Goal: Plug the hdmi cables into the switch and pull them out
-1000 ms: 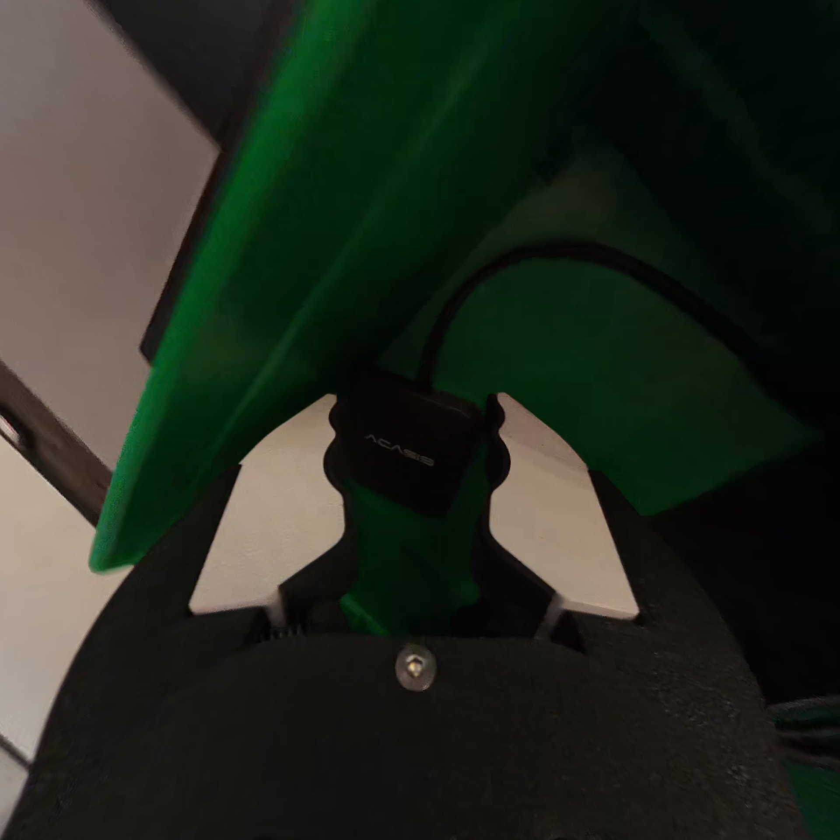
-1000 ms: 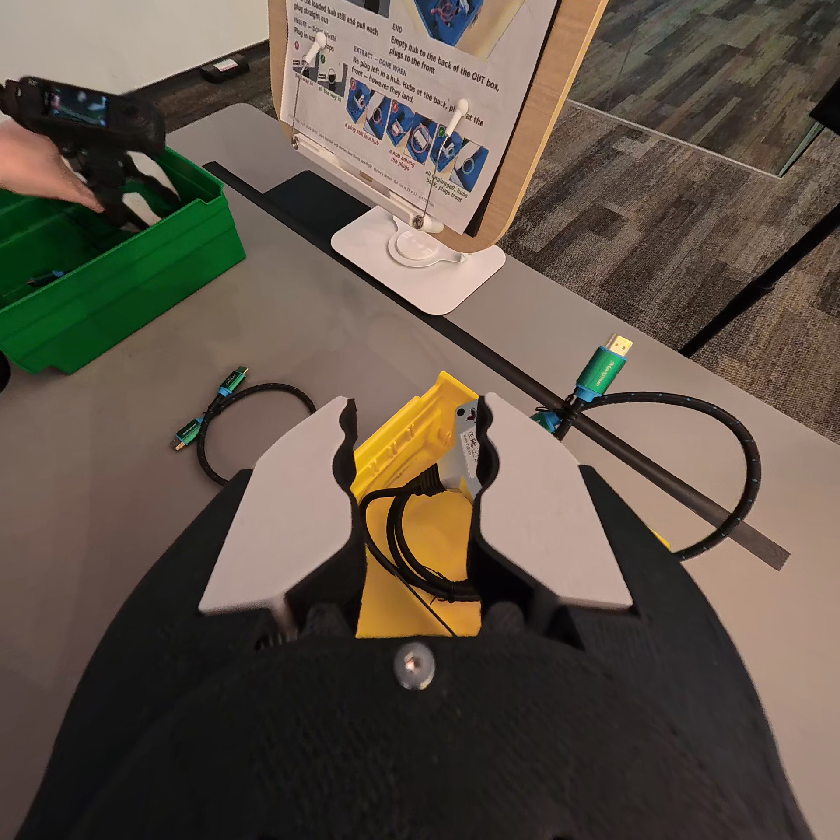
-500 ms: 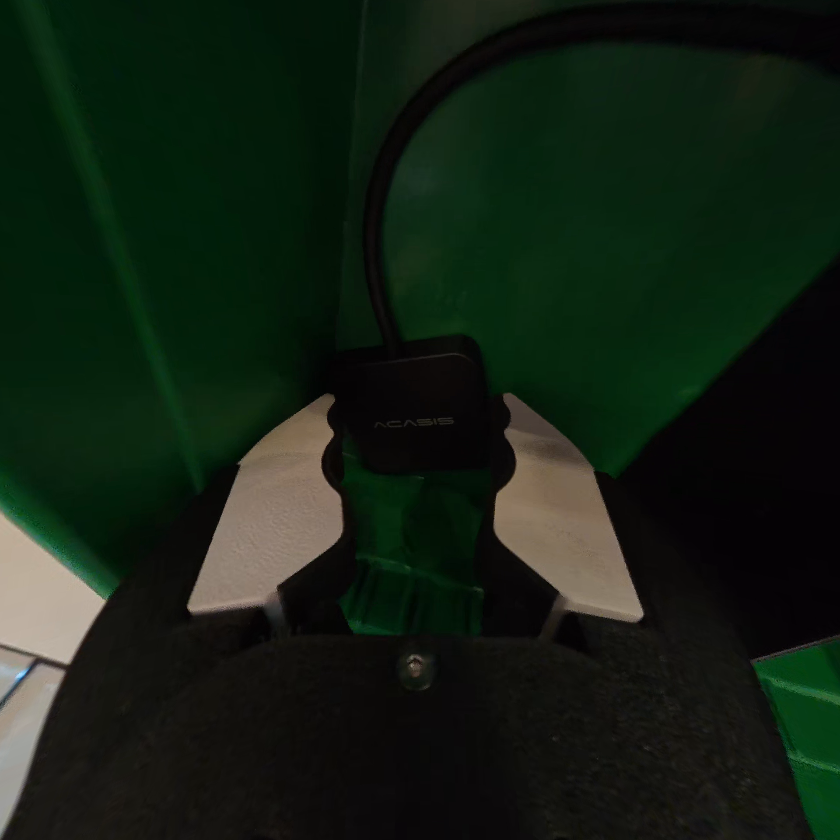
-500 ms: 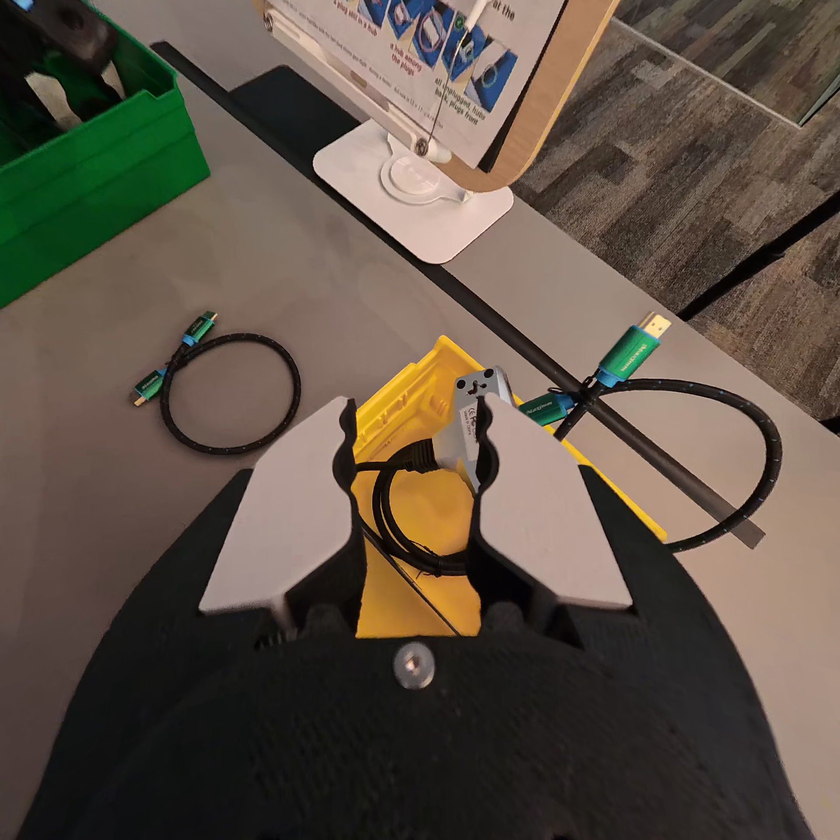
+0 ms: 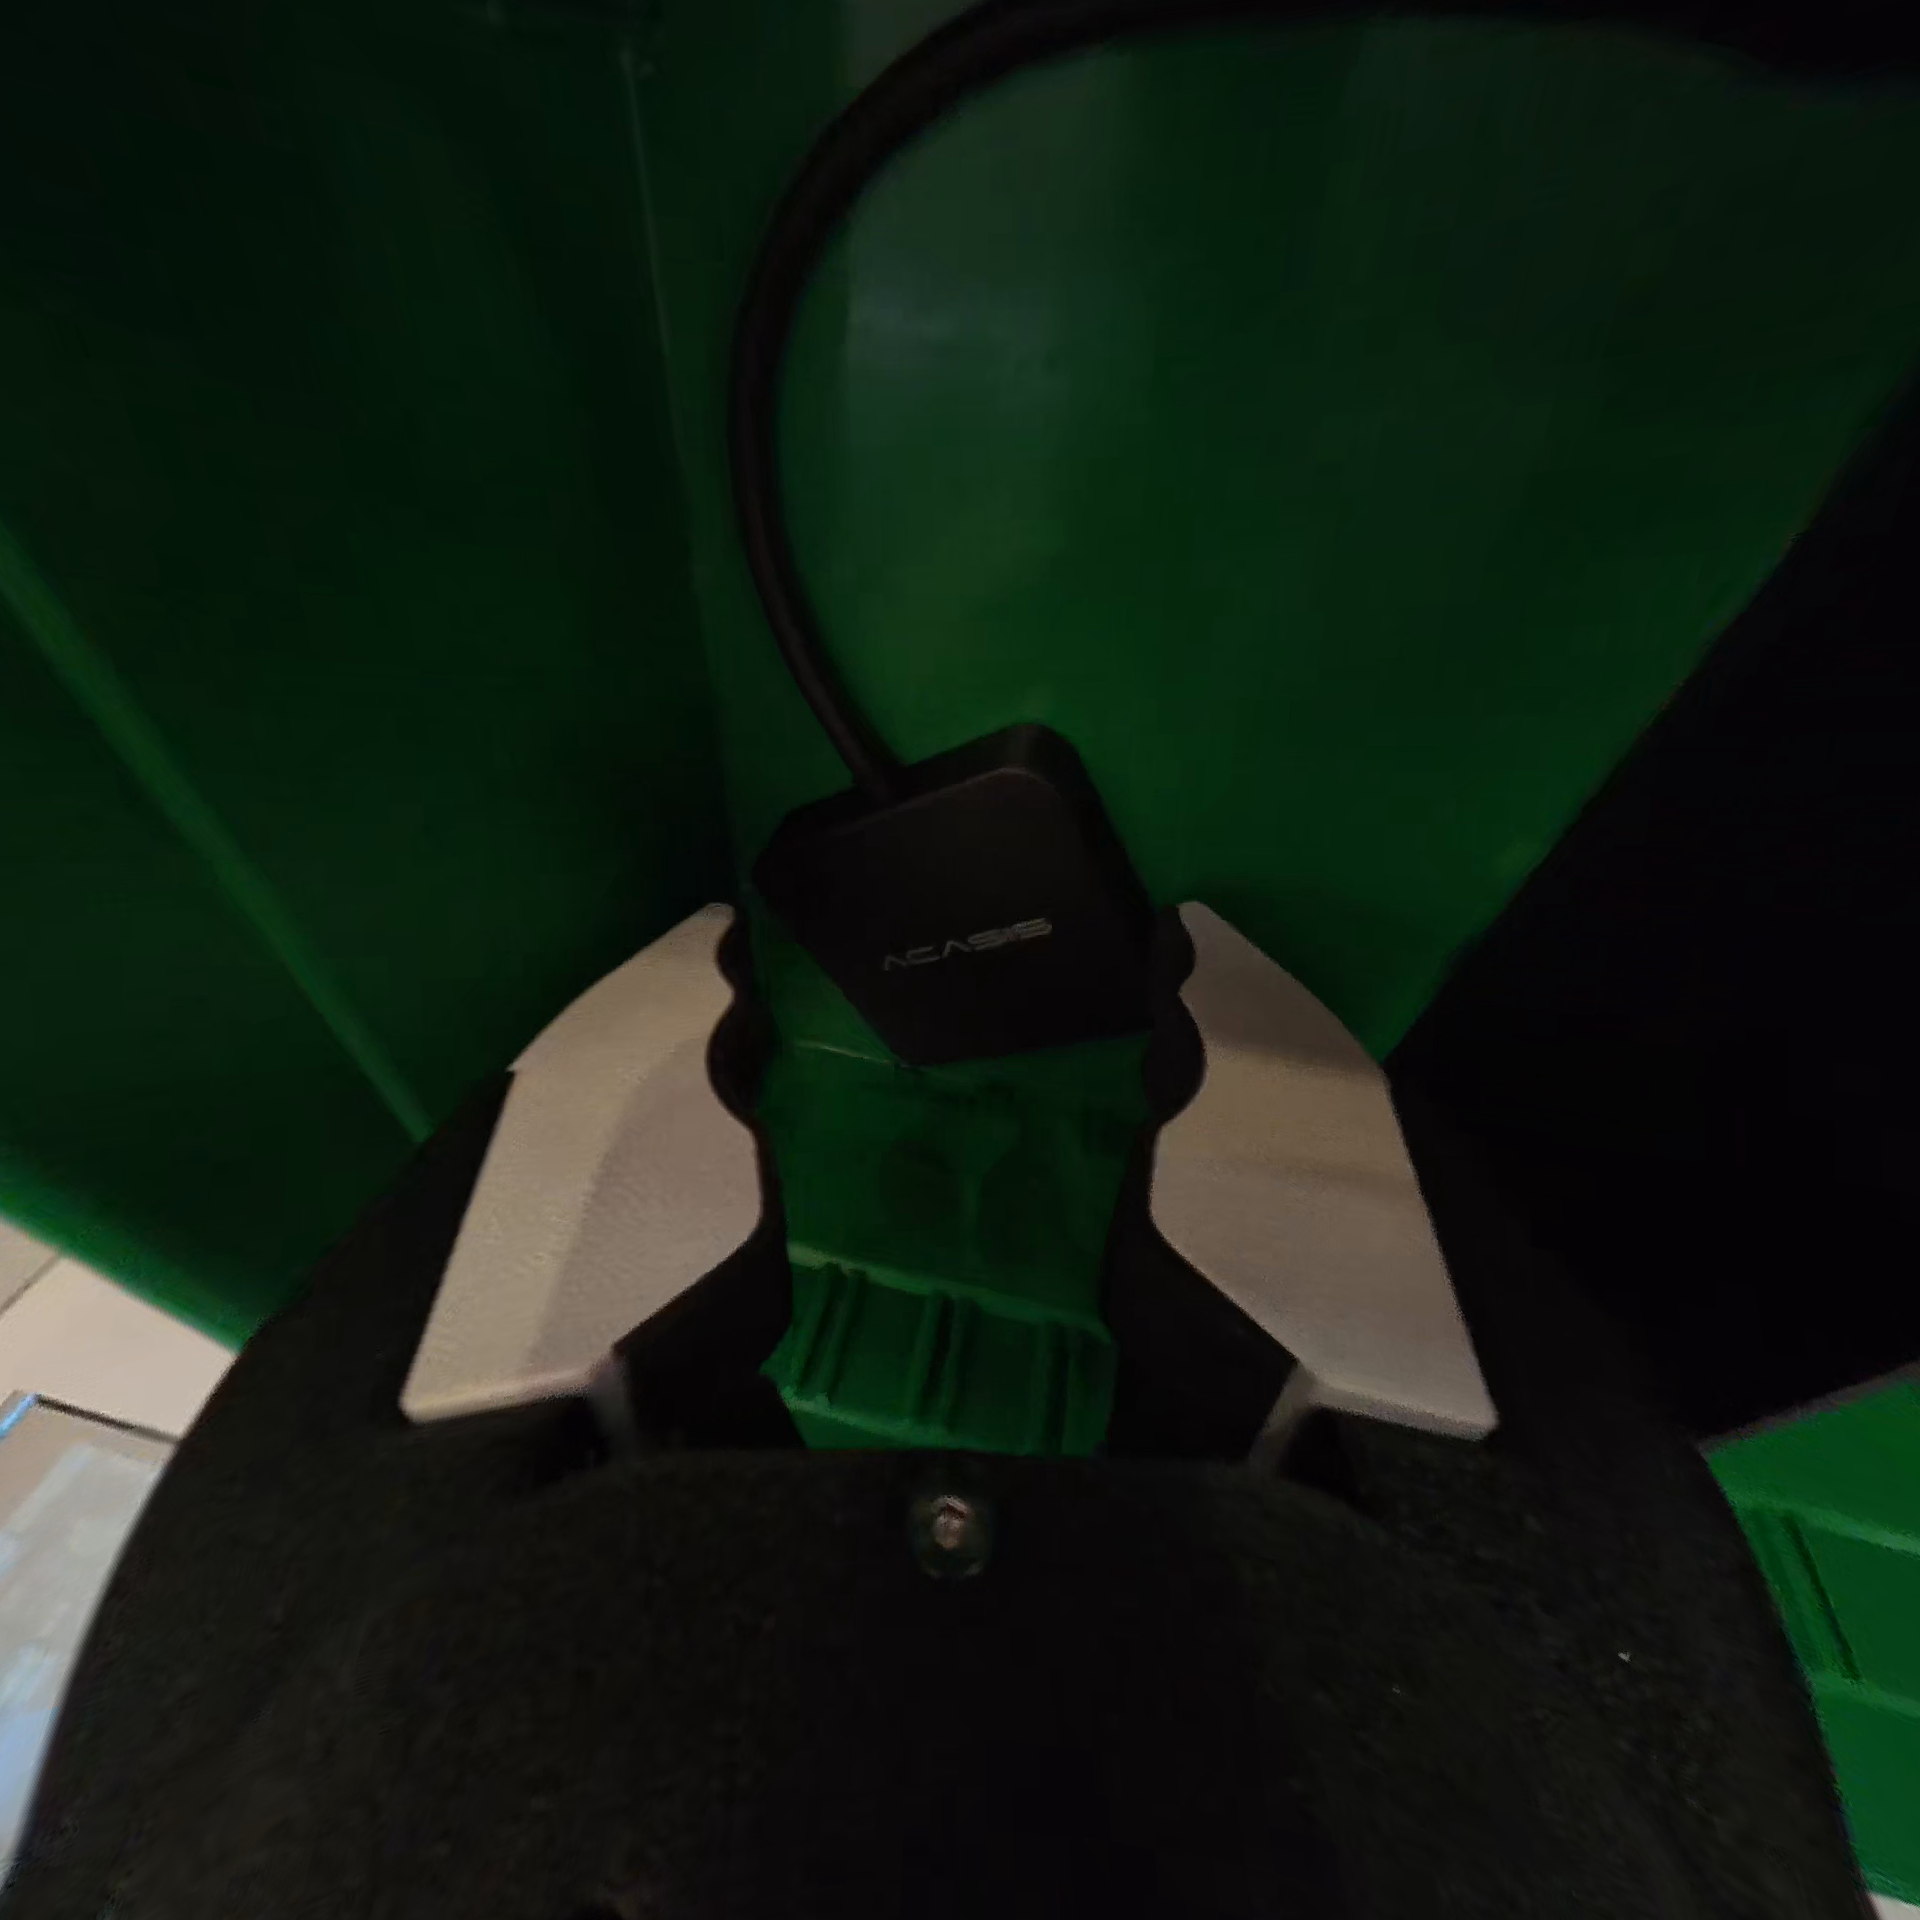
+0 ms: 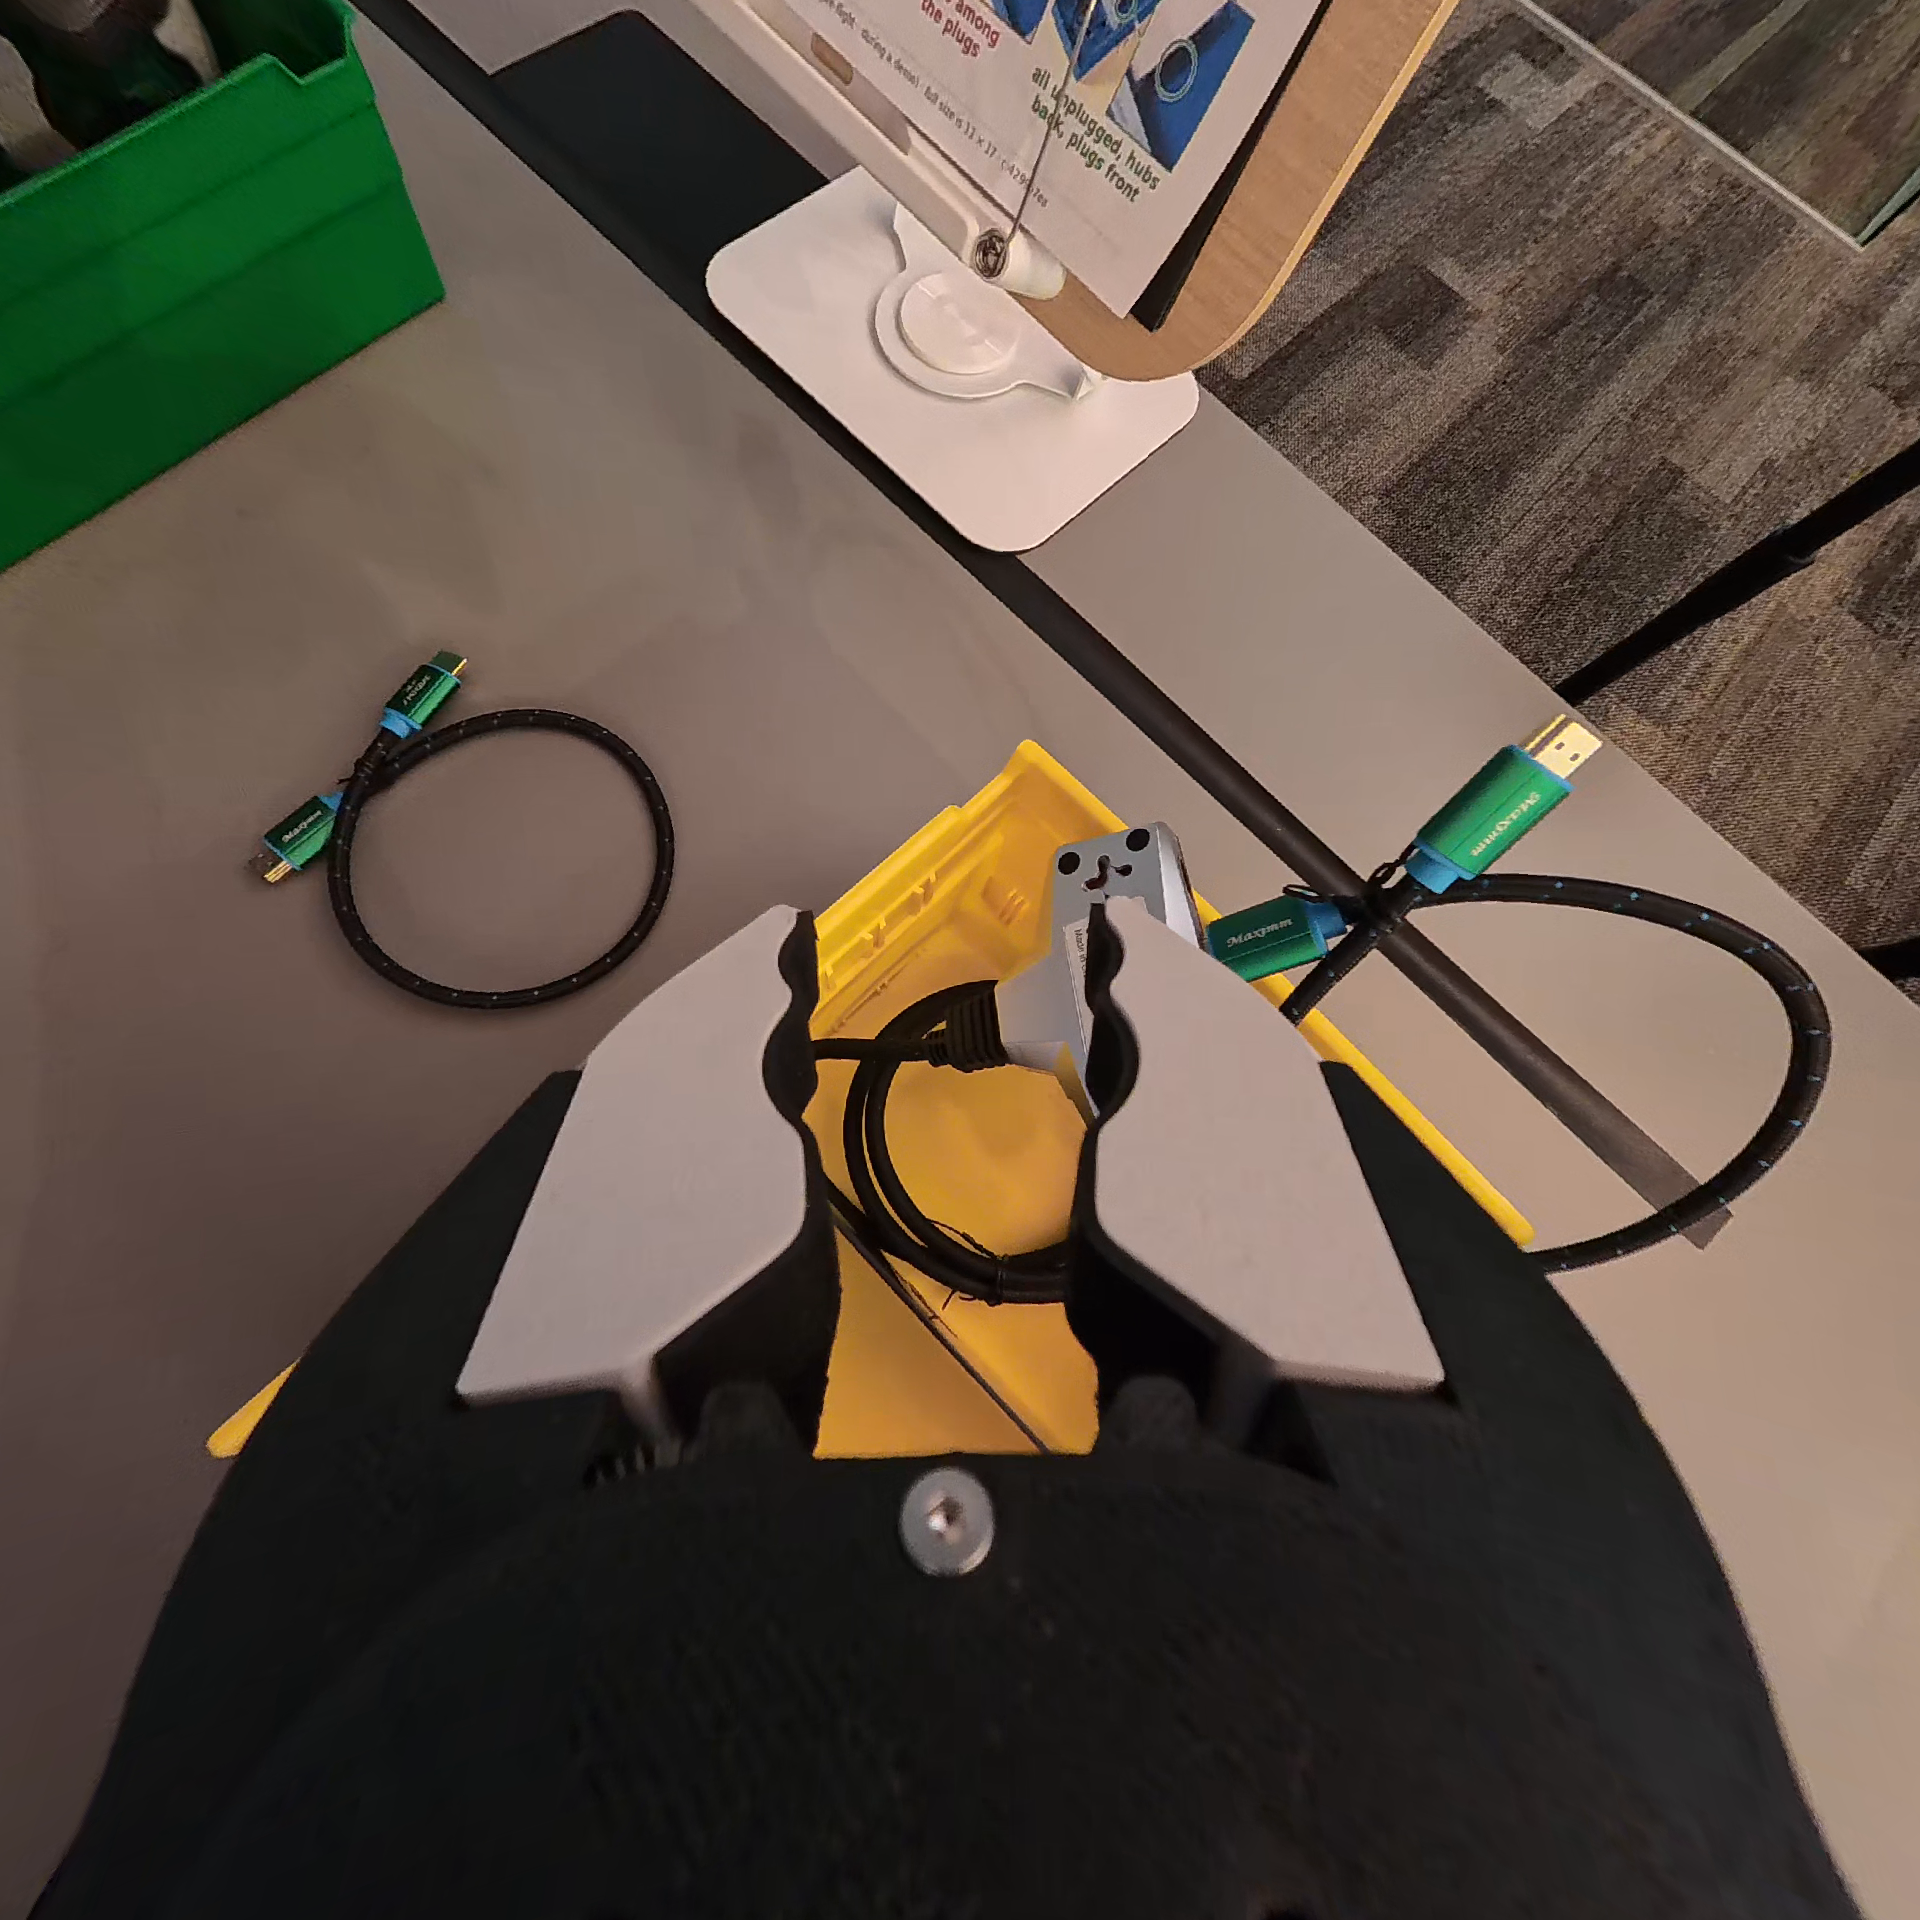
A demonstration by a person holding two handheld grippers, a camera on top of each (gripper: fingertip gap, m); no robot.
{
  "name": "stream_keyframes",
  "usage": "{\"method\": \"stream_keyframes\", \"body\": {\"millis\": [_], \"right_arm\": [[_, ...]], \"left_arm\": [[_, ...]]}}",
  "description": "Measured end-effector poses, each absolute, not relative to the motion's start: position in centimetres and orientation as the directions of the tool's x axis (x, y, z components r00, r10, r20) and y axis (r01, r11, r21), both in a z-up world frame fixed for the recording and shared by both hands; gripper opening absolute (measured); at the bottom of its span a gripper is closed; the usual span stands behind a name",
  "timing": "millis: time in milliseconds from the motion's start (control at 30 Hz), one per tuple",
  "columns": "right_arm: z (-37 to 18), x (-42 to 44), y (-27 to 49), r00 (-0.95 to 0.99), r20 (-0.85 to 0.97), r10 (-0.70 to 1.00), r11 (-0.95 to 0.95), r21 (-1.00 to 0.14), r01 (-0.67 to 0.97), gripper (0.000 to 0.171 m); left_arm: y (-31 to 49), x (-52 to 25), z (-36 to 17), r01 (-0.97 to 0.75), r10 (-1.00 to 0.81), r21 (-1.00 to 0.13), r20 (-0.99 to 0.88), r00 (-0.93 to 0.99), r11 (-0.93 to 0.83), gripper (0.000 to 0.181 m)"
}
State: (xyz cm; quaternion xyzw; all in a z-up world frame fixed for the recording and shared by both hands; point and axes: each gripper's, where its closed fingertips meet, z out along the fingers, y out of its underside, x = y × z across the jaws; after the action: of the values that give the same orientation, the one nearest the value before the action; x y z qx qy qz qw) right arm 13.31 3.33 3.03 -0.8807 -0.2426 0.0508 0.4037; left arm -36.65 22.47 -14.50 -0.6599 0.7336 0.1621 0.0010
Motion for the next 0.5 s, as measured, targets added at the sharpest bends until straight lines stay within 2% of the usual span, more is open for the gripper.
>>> {"method": "stream_keyframes", "body": {"millis": [33,233,500], "right_arm": [[3.0,13.3,3.4,0.877,0.109,0.468,-0.557,-0.734,0.389,0.051],[2.3,13.3,3.5,0.873,0.113,0.474,-0.574,-0.712,0.404,0.05],[1.2,12.8,3.6,0.857,0.129,0.499,-0.591,-0.673,0.445,0.049]], "left_arm": [[22.7,-37.4,-14.6,-0.962,-0.972,0.268,-0.208,-0.11,0.051,0.079],[22.3,-38.1,-15.1,-0.956,-0.994,0.292,-0.1,-0.039,0.008,0.073],[22.6,-38.6,-15.1,-0.913,-0.99,0.401,-0.075,-0.117,0.077,0.074]]}}
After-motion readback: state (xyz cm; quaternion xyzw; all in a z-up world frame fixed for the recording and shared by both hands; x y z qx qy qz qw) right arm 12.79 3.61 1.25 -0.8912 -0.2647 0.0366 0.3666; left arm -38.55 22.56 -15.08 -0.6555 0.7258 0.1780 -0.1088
